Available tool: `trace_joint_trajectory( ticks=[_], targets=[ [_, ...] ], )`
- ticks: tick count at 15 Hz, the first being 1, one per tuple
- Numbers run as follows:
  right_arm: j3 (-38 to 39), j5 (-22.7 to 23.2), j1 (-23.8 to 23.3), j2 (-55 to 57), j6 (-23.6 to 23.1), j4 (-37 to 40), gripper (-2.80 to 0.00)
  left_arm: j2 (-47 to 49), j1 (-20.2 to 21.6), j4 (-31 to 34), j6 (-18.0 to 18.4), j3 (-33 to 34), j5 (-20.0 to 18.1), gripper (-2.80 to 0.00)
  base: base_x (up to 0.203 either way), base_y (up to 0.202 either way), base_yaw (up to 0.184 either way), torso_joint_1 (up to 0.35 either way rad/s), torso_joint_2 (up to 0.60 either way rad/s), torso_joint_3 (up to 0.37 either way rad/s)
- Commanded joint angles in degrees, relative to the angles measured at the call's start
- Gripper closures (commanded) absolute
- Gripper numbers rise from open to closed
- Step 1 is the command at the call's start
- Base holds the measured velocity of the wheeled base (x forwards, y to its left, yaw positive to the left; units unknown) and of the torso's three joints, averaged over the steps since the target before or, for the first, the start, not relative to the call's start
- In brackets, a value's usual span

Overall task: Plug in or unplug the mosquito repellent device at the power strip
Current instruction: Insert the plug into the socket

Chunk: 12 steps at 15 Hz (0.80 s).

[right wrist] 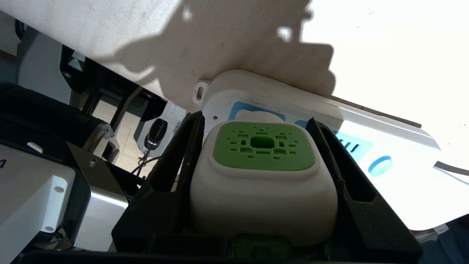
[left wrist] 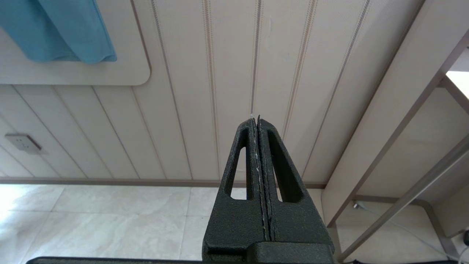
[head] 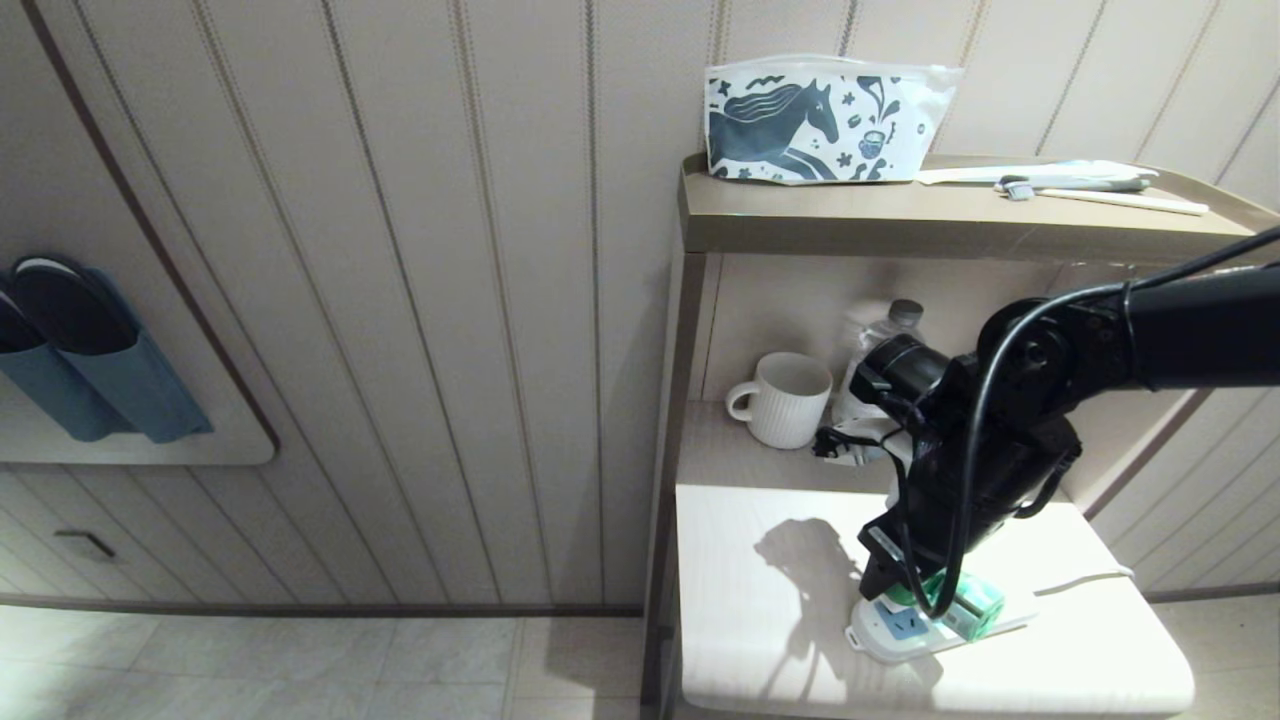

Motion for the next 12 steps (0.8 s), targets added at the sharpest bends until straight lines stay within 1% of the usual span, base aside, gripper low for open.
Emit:
trace_joint_trajectory(
  ticks=[1, 12],
  targets=[
    [-0.2, -0.1, 0.0, -1.3, 0.0, 0.2, 0.00, 0.0, 0.0, 0.0, 0.0, 0.0, 0.0, 0.00, 0.000, 0.000, 0.000, 0.000, 0.00, 0.000],
    [-1.9, -0.2, -0.2, -1.0, -0.1, 0.2, 0.00, 0.0, 0.0, 0.0, 0.0, 0.0, 0.0, 0.00, 0.000, 0.000, 0.000, 0.000, 0.00, 0.000]
  ],
)
